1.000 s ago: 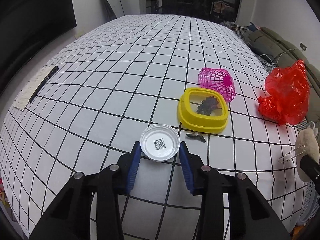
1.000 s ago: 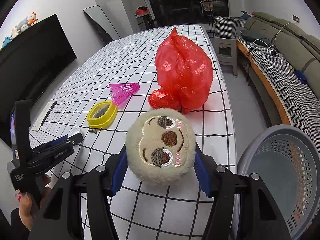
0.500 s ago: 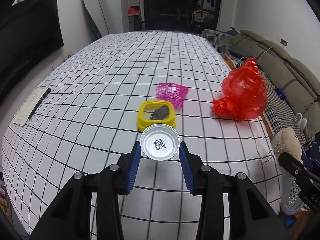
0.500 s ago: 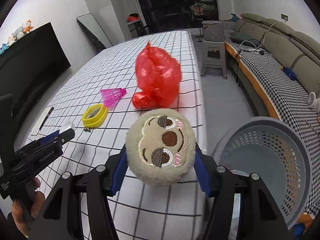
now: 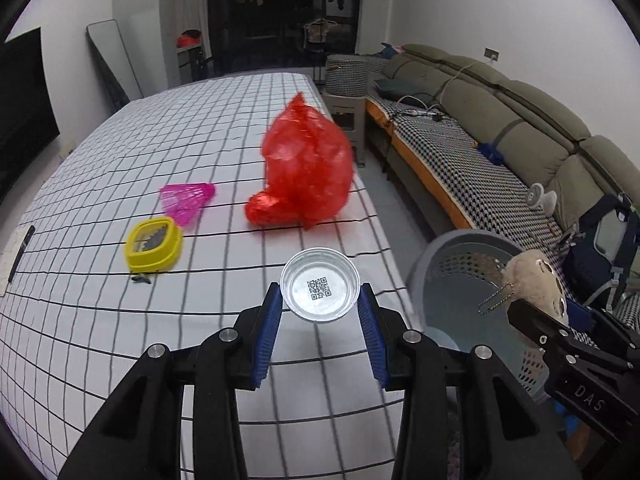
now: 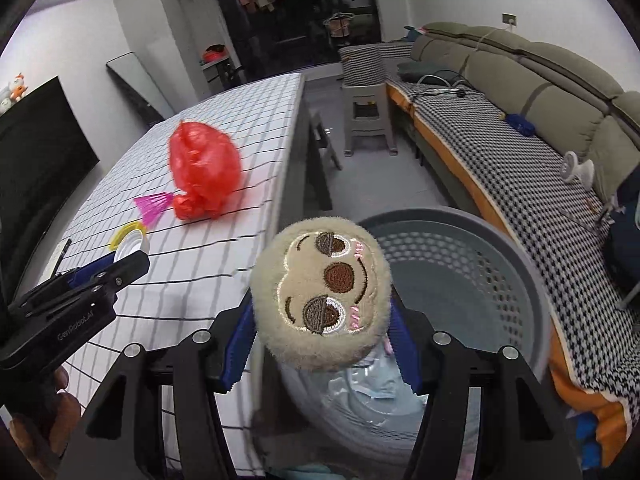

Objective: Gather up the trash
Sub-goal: 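Carry the plush ball and lid over the basket and open both grippers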

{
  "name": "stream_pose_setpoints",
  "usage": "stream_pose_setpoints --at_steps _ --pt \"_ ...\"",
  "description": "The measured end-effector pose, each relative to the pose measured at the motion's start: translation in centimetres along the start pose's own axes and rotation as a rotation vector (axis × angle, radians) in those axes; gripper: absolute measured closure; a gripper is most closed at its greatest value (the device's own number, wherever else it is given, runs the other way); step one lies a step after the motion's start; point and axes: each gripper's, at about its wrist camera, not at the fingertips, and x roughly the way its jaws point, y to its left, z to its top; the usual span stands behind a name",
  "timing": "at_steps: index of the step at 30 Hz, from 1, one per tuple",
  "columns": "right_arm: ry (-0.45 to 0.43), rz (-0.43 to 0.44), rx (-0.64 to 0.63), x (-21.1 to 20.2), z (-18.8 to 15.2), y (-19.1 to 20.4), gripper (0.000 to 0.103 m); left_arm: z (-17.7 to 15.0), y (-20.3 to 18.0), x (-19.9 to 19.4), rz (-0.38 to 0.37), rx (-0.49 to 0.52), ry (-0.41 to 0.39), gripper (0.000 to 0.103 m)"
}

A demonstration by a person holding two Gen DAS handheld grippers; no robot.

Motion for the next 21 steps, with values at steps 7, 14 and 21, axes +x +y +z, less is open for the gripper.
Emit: stream_pose_setpoints --at_steps 7,14,21 --pt "0.007 -0.072 0.066 -1.2 -1.2 -5.8 0.045 -0.4 -6.3 1.0 -0.082 0.093 0.030 0.065" --pt "0.020 -0.110 0.128 -1.2 -1.9 -10.5 0.045 -0.6 -10.3 3.2 -0.116 0.159 0.079 0.064" --pt "0.061 -0.117 0.142 0.3 -2.3 -12.2 0.045 -1.1 -12.6 4.9 -0.123 0.204 0.122 0.064"
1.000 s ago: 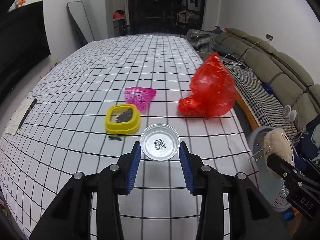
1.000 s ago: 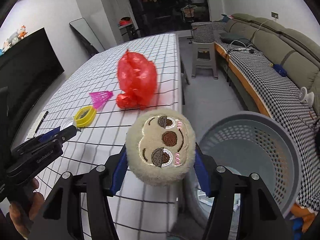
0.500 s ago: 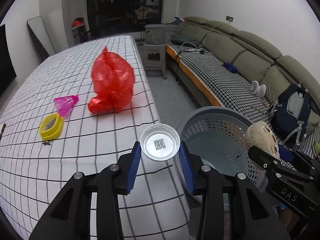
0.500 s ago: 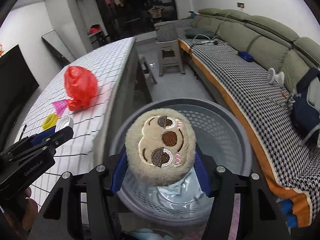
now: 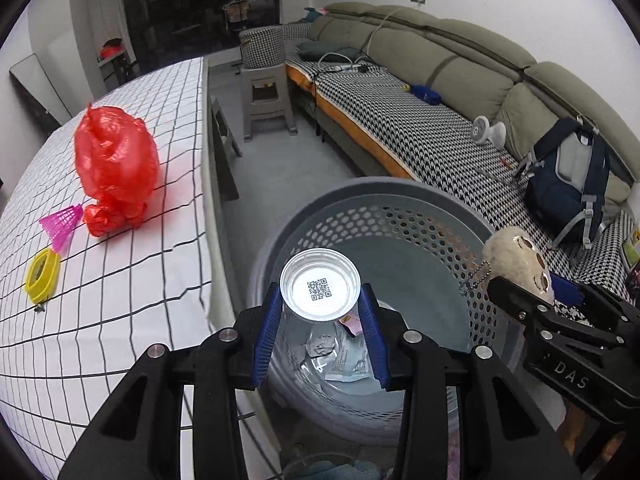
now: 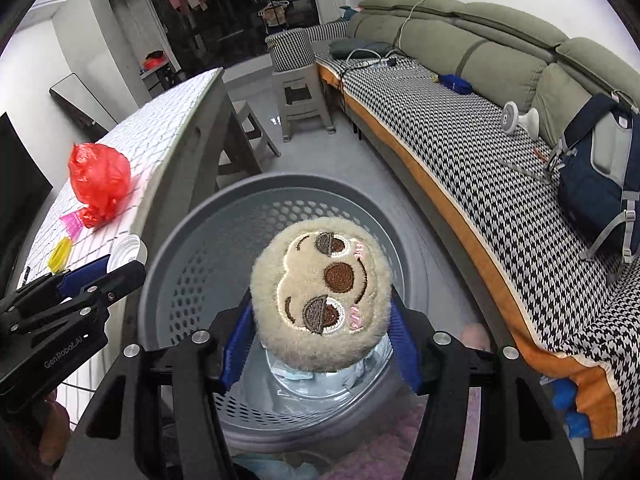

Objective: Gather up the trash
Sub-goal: 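Carry the plush ball and lid over the basket and open both grippers, then withdraw both open grippers from the basket back toward the bed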

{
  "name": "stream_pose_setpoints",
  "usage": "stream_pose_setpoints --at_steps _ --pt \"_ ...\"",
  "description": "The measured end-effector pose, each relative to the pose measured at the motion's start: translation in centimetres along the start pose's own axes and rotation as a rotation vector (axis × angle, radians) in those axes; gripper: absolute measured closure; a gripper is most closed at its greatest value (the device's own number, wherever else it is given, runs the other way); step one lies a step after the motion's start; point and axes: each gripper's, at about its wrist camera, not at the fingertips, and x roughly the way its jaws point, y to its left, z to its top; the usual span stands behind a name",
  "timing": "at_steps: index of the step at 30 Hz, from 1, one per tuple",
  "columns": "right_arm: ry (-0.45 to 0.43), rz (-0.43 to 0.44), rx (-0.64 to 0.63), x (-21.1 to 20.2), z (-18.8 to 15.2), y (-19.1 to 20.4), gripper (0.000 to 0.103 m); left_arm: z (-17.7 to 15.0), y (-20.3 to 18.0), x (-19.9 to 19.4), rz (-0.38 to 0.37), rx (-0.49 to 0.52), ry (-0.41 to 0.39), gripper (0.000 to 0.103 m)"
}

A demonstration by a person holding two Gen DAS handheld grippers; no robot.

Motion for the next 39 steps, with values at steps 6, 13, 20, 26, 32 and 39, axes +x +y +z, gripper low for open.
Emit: stream_pose_setpoints --at_steps 6,13,20,26,32,39 --pt "0.001 0.008 0.002 0.5 0.4 -0.3 0.044 0.4 -0.4 0.6 0.013 0.003 0.009 0.062" --pt "-0.016 0.003 0.010 0.1 0.4 -0.1 0.036 0.5 -0.5 0.4 0.019 0.002 0.000 0.047" --pt "-0.021 0.005 0.015 -0.2 0.2 0.0 0.036 0.3 0.1 -0.1 0.019 -0.011 -0.004 0.045" --pt "-0.020 0.007 0.013 -0.3 0.1 0.2 0.036 0.1 0.3 -0.5 0.020 -0.021 -0.009 0.045" --pt "-0.022 0.010 0.010 -0.6 -0.2 0.6 0.036 0.0 0.7 -0.9 0.022 -0.031 -0.019 0.039" --pt "-0.025 0.018 0.007 -0.8 -0.2 0.8 0.036 0.0 1.0 -1.3 0.024 -0.040 -0.030 0.038"
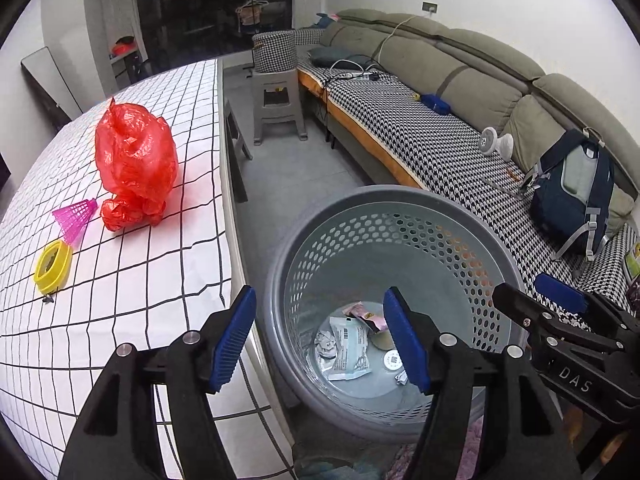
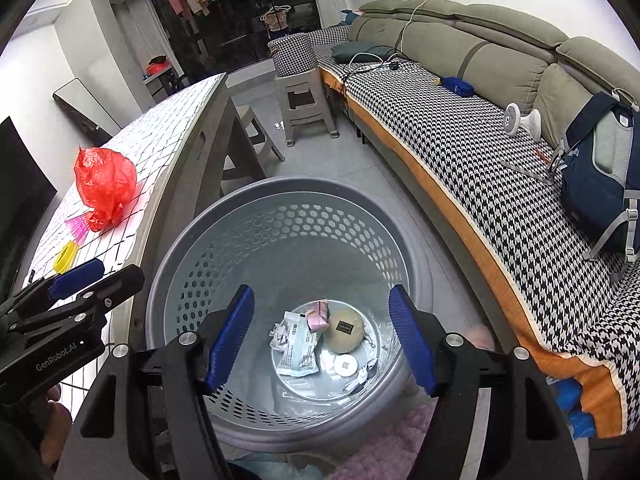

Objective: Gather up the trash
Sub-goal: 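Withdraw both open grippers from the basket back toward the bed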

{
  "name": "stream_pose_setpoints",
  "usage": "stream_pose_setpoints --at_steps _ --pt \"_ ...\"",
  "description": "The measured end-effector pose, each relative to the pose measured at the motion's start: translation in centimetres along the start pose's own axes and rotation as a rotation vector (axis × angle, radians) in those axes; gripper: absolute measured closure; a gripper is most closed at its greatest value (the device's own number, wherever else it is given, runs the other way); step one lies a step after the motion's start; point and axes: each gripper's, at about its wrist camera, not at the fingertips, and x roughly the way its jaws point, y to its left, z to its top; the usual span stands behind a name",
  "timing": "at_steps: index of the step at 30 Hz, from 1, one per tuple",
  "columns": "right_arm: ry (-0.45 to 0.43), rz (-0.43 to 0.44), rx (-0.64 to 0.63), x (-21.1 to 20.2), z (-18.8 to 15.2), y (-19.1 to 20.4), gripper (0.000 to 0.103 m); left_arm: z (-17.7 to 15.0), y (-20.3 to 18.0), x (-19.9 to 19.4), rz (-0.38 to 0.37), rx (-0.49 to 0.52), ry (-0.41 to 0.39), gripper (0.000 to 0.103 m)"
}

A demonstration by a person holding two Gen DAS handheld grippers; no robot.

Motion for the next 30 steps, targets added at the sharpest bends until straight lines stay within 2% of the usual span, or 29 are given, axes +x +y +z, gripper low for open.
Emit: stream_pose_setpoints --at_steps 5,16,23,30 --pt "-0.007 0.007 0.002 -0.2 0.1 0.0 0.036 0.0 0.5 -0.5 0.020 -0.004 -0.016 0.036" --pt "-0.027 0.005 0.009 -0.5 0.7 0.1 0.036 0.2 2.0 -1.3 0.014 -0.022 -0.043 0.033" --pt "-0.052 0.031 0.023 -0.8 0.8 1.4 0.036 0.3 3.6 -2.3 0.021 -0.041 -0.066 0.033" --pt "-0.053 0.043 -0.022 -1.3 0.6 3.6 0.036 -0.2 5.5 -4.0 0.034 -0.077 -0.100 0.033"
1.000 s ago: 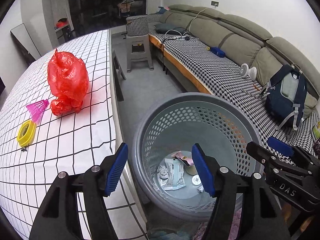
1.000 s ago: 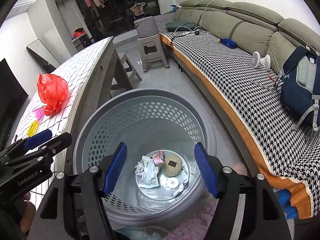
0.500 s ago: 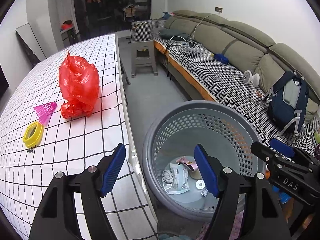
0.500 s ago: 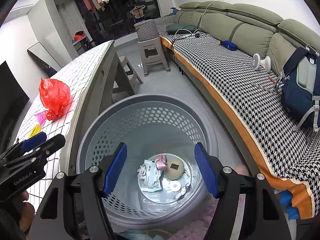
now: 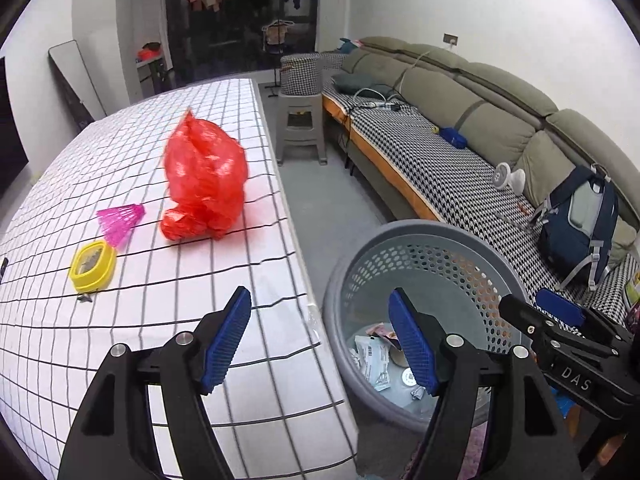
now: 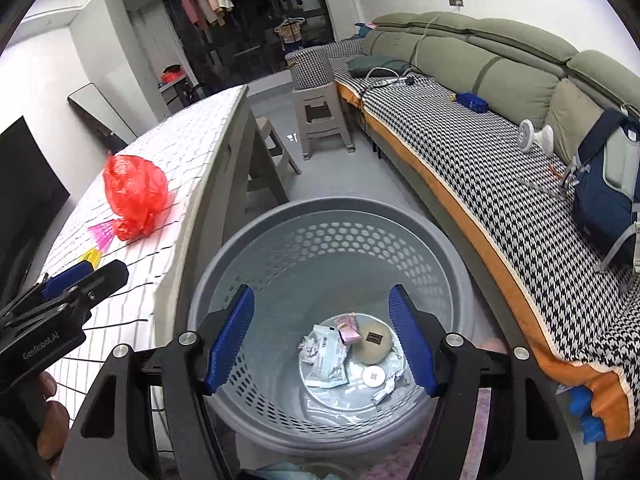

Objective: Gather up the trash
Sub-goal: 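Withdraw both open grippers from the basket back toward the bed, then reach the left gripper to the yellow square container and grasp it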

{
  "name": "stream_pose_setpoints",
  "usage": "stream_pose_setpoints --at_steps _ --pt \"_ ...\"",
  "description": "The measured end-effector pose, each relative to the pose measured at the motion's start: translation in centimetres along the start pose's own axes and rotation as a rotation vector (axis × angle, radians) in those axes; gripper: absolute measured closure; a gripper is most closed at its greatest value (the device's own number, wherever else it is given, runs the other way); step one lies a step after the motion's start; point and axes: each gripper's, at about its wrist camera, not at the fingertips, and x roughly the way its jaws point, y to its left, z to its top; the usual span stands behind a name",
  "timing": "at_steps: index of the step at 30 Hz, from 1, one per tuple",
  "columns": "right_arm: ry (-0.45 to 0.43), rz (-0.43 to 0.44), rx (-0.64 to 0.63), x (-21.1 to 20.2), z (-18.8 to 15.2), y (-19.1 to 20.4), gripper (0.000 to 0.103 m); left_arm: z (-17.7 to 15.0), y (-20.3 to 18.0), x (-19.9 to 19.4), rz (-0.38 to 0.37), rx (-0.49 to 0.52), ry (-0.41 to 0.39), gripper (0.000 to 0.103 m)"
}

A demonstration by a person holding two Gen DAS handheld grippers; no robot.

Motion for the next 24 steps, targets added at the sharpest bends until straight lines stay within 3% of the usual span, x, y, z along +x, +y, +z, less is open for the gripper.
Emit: stream_pose_setpoints --at_steps 11,24 --pt "-0.027 0.037 -0.035 -1.0 -0.1 3.4 0.036 -0.8 4.3 -2.1 0.050 -0.069 -0.034 0.031" --pt "0.009 0.105 -0.147 1.7 -0.1 11.2 0.036 -2.8 12.2 -2.4 0.136 -0.180 -0.008 0.031"
